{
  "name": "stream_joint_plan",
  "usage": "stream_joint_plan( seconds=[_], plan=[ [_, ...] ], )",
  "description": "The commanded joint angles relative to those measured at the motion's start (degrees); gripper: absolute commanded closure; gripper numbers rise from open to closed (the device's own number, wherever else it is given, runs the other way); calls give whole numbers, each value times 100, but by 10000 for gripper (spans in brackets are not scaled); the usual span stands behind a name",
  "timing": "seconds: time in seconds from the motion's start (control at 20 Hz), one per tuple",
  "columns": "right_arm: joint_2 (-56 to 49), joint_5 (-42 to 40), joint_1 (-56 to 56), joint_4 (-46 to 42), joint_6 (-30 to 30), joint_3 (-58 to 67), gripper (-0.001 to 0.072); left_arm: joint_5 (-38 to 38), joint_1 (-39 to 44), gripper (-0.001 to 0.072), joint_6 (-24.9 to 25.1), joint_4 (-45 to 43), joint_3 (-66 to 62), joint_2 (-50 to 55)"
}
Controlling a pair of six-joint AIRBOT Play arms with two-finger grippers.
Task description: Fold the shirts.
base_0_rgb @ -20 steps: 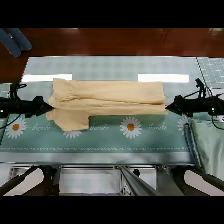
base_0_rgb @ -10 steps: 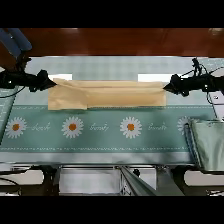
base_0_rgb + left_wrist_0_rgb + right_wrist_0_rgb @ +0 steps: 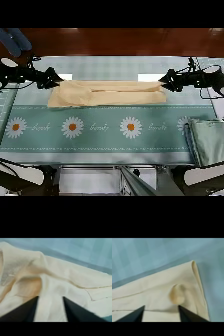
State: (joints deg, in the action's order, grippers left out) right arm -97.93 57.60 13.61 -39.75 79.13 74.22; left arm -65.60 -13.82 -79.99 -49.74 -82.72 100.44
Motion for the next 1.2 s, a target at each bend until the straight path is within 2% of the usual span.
stream_joint_plan(
  seconds=[0.0, 0.1, 0.15, 0.2, 0.3, 0.4, 0.55, 0.8, 0.85, 0.9, 0.95, 1.0, 1.05, 1.1, 1.15],
  plan=[
    [-44, 306, 195, 173, -70, 155, 95, -949, -109, 7, 92, -623, -369, 81],
    [103, 629, 573, -149, -101, 214, 95, -1738, -437, 8, -444, -1869, -695, 2],
    [138, 835, 776, -529, -48, 214, 95, -1871, -634, 8, -621, -2273, -678, -127],
    [131, 1047, 907, -914, 166, 186, 95, -1810, -822, 8, -597, -2295, -577, -297],
    [131, 1154, 990, -1228, 455, -76, 95, -1200, -1012, 8, -142, -1196, 20, -850],
    [94, 1141, 874, -1174, 442, -293, 95, -393, -855, 8, 529, -264, 839, -1526],
    [-136, 1231, 540, -988, 444, -297, 95, 710, -323, 8, 627, -160, 1825, -2417],
    [-444, 942, 101, -511, 518, -114, 96, 802, 704, 8, 625, -42, 2044, -2662],
    [-494, 984, 11, -507, 540, -57, 128, 802, 885, 8, 627, -9, 2044, -2645],
    [-496, 1047, -50, -505, 529, 15, 334, 802, 1071, 8, 627, -7, 2044, -2640],
    [-468, 1226, -70, -505, 420, 160, 611, 802, 1217, 9, 625, -7, 2041, -2640],
    [-391, 1390, -83, -570, 369, 319, 682, 796, 1349, 31, 627, 15, 2041, -2640],
    [-229, 1436, -37, -809, 474, 476, 682, 737, 1462, 414, 636, 61, 2041, -2640],
    [61, 1390, -37, -1097, 533, 509, 683, 719, 1565, 668, 774, 149, 2041, -2640],
    [363, 1434, -39, -1453, 540, 509, 683, 710, 1679, 682, 918, 341, 2041, -2640]
  ],
)
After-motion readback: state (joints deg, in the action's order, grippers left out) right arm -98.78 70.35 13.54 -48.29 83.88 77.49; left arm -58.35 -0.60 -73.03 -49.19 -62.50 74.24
